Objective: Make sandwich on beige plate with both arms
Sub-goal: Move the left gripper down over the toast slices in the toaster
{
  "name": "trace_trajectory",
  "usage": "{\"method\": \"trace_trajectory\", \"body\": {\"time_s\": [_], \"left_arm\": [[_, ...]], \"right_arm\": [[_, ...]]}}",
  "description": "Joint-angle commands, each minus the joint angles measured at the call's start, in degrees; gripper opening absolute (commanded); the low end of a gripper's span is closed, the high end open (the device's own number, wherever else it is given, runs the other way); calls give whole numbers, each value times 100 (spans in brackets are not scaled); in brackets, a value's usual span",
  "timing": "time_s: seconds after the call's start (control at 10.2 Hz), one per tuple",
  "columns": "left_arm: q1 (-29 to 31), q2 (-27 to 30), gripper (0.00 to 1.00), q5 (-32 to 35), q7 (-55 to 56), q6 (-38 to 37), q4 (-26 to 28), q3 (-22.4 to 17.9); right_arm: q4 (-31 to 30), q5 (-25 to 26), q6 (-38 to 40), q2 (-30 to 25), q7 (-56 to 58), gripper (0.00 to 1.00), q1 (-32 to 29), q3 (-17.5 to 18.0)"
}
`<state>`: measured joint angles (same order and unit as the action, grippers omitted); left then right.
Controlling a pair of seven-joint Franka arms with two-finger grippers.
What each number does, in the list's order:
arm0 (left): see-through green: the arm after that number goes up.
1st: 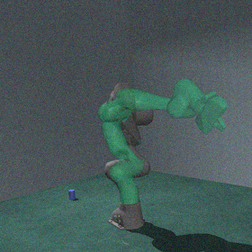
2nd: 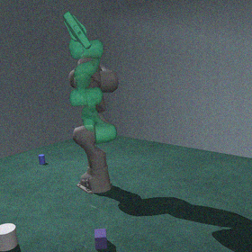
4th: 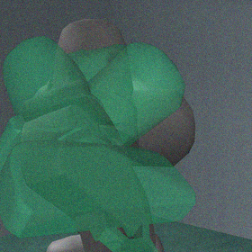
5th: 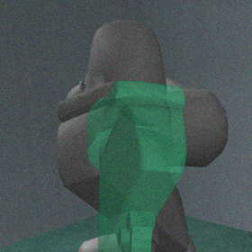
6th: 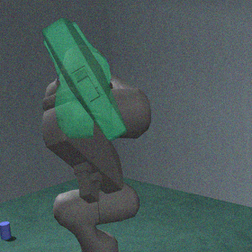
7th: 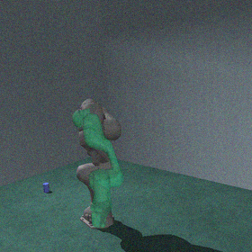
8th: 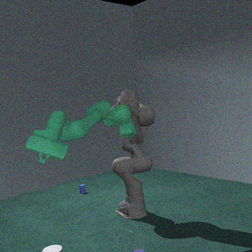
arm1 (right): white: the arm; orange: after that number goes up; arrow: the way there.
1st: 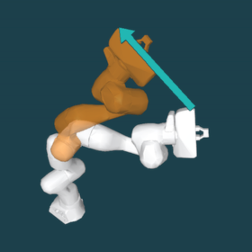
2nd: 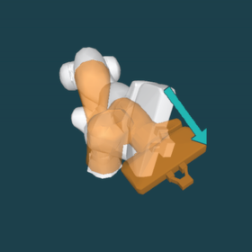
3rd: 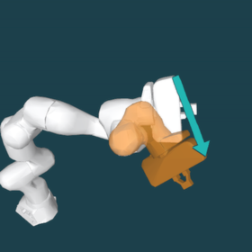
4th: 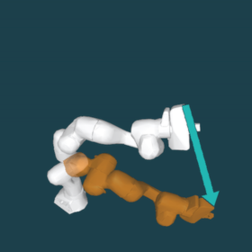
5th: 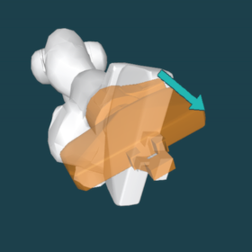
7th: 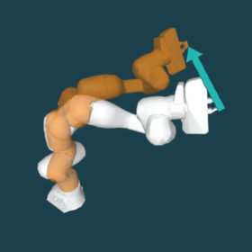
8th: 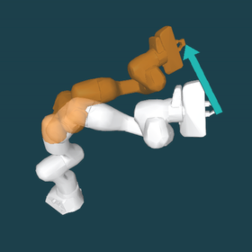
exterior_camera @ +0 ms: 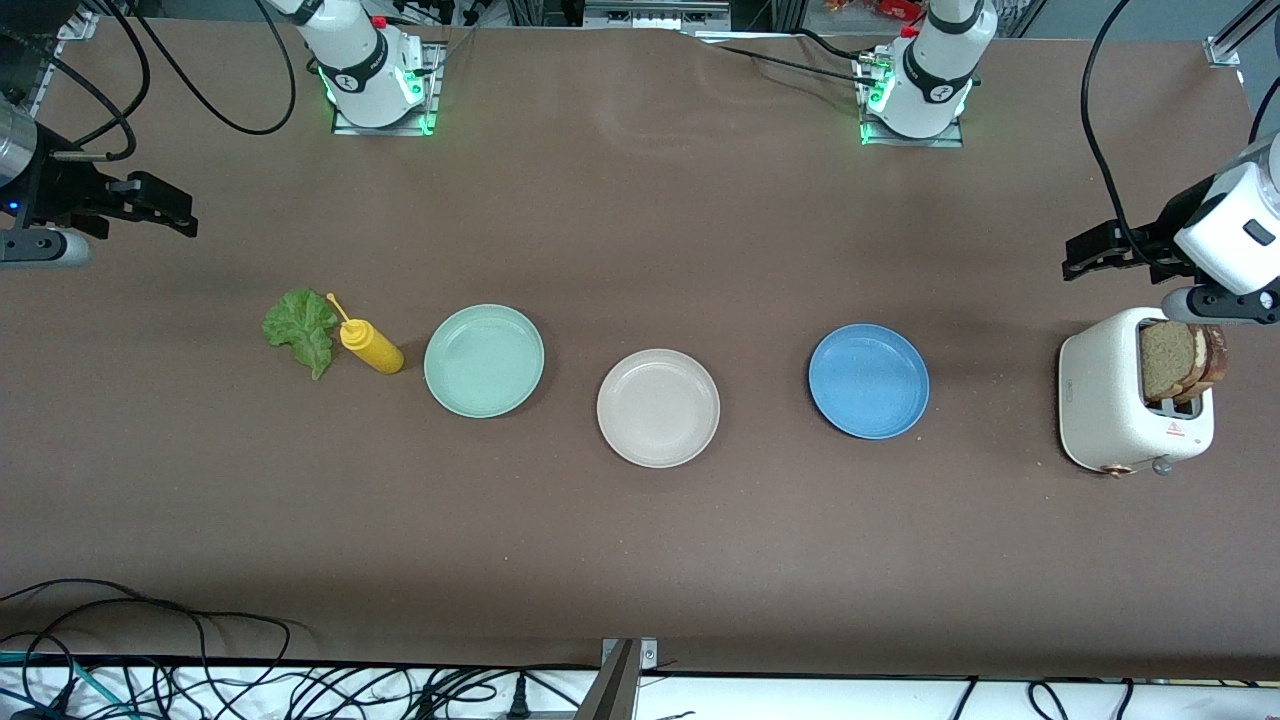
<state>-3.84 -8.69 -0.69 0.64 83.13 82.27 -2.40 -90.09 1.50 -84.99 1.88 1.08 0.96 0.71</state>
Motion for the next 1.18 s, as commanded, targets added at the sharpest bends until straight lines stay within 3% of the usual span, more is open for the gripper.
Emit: {"method": "trace_trajectory", "body": {"time_s": [0.0, 0.69, 1.08], "left_arm": [[6, -89, 100, -2, -20, -69, -132, -6], [217, -537, 100, 657, -572, -52, -132, -50], [962, -959, 100, 658, -1827, 474, -97, -50]], "right_arm": [[97, -44, 114, -3, 76, 100, -25, 0], [106, -44, 114, -3, 67, 100, -25, 0], [106, -44, 114, -3, 67, 100, -25, 0]]}}
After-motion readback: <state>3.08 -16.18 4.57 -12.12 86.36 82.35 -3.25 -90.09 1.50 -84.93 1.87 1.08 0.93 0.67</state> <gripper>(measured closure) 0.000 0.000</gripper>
